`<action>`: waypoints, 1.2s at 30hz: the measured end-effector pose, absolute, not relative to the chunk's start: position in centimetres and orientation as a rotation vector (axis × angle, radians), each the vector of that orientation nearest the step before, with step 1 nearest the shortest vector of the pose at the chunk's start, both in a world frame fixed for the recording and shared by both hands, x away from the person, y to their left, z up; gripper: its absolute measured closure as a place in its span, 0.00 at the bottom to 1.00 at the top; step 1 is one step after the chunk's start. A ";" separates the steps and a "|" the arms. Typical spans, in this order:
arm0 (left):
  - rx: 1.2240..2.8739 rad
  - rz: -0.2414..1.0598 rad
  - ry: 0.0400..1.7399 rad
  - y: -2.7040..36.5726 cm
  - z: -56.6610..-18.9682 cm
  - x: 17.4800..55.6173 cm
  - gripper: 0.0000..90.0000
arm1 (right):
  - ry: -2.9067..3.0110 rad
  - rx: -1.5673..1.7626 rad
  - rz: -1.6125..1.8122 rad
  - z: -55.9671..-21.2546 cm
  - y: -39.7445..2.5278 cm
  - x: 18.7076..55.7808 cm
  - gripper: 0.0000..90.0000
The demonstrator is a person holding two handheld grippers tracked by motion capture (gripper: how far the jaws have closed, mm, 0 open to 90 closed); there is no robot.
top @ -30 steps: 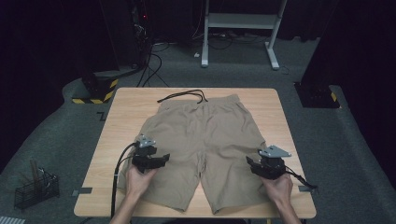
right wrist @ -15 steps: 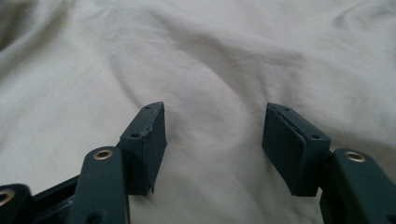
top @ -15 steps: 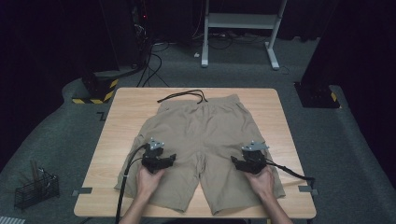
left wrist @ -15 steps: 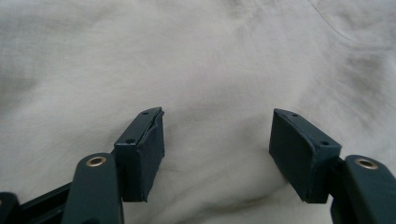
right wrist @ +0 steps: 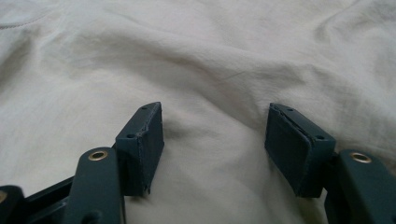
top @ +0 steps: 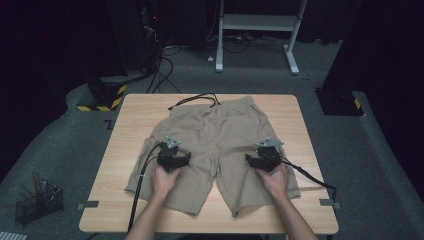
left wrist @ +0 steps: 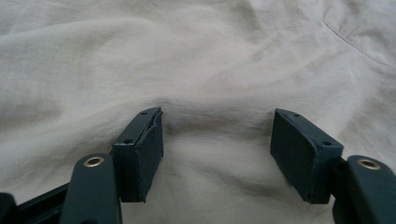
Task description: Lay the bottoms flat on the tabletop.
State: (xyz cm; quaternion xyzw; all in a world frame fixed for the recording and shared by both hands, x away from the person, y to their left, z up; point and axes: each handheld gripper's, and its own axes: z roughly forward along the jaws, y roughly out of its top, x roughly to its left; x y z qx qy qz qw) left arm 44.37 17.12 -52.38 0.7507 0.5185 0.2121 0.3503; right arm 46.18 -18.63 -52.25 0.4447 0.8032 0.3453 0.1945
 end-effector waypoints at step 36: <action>2.008 0.568 1.248 17.0 -52.6 37.3 0.33 | 2.265 1.234 0.965 -52.2 -19.8 39.2 0.40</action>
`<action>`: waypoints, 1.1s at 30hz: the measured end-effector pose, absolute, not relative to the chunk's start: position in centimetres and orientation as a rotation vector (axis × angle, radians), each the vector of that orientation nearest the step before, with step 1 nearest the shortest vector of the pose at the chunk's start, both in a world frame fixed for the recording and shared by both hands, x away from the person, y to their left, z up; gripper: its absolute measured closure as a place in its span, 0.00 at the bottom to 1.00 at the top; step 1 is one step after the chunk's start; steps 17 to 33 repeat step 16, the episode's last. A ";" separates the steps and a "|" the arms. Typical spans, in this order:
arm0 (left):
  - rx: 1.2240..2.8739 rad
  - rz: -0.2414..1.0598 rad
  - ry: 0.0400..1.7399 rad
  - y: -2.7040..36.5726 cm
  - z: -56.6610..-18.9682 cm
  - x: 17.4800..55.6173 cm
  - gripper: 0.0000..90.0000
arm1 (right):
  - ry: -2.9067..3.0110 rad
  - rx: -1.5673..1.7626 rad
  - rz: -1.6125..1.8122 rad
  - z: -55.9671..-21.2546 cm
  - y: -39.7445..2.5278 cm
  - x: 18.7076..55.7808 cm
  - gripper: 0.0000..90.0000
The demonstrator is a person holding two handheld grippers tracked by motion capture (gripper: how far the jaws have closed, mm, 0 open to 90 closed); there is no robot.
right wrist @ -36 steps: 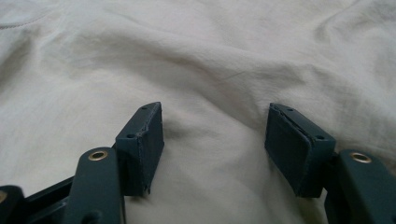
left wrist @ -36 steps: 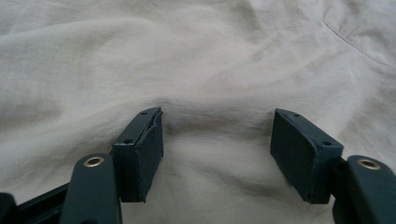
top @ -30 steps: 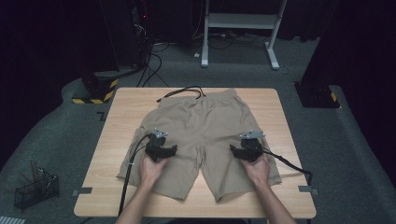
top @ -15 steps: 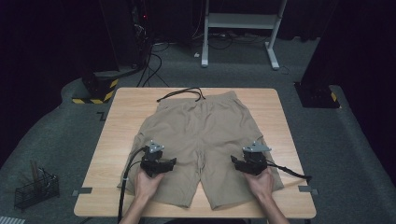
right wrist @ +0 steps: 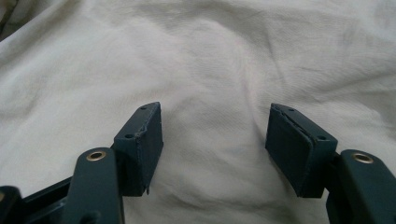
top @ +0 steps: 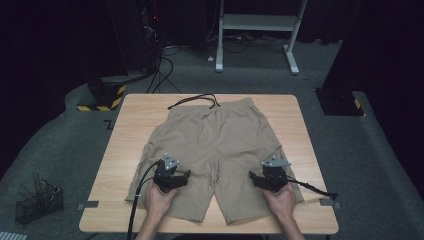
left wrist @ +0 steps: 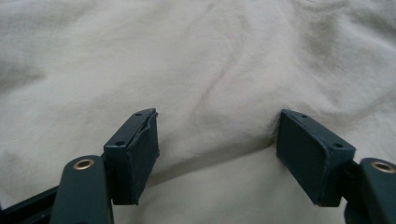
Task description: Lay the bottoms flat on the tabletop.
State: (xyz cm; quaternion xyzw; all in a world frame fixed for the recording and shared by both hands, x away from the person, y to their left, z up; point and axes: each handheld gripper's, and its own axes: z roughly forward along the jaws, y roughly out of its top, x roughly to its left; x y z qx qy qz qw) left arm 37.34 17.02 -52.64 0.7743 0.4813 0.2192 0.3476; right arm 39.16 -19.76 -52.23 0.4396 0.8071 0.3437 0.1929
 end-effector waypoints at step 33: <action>2.005 0.566 1.251 17.0 -52.6 37.3 0.33 | 2.264 1.233 0.966 -52.2 -19.8 39.2 0.40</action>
